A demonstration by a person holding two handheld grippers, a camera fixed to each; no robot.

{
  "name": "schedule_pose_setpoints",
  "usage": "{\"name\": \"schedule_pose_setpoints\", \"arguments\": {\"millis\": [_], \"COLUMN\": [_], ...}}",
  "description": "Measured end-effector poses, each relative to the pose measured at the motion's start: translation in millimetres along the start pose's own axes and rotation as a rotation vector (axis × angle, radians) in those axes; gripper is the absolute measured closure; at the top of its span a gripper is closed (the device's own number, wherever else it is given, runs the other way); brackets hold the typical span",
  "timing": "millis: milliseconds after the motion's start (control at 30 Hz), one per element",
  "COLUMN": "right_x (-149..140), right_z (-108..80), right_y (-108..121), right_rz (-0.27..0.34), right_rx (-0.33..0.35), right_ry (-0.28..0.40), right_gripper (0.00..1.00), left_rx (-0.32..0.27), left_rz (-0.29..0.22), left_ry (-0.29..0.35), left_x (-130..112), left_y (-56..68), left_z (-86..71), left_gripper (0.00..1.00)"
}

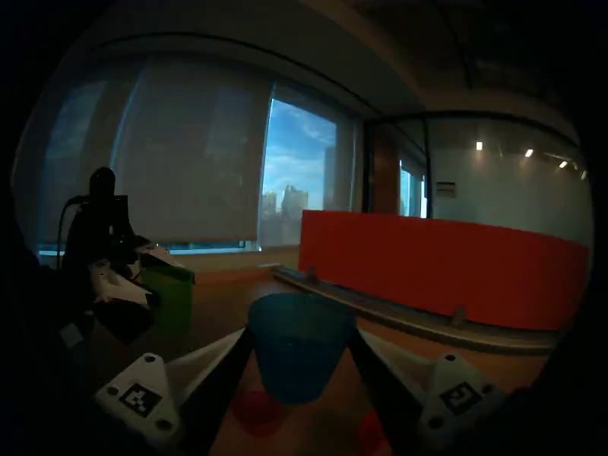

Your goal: Pour water

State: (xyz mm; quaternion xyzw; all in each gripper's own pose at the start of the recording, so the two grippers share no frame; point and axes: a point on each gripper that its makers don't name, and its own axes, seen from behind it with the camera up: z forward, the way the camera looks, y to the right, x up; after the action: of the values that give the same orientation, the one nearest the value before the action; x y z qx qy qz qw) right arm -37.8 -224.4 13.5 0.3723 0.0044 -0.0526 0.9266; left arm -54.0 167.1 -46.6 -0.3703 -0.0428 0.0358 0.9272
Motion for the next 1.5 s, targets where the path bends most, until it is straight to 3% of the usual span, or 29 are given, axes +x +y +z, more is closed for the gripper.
{"name": "schedule_pose_setpoints", "arguments": {"millis": [300,700,1167,1500], "right_x": [7.5,17.1,30.6,48.3], "right_z": [-5.9,-12.2,-18.1,-13.6], "right_y": [1.9,-0.7,-6.4,-6.1], "right_rz": [-0.014,-0.026,-0.106,-0.198], "right_rx": [-0.017,0.009,0.038,0.062], "right_ry": [0.017,0.017,0.009,0.016], "right_gripper": [0.08,0.09,0.09,0.09], "left_rx": [-0.013,-0.038,-0.094,-0.116], "left_rz": [-0.012,0.006,0.010,-0.004], "left_ry": [0.007,-0.003,-0.008,-0.015], "left_x": [-0.9,-3.8,-8.5,-13.3], "left_y": [4.5,13.0,30.7,33.0], "left_z": [4.2,11.5,22.9,35.3], "left_gripper": [0.11,0.11,0.11,0.11]}}
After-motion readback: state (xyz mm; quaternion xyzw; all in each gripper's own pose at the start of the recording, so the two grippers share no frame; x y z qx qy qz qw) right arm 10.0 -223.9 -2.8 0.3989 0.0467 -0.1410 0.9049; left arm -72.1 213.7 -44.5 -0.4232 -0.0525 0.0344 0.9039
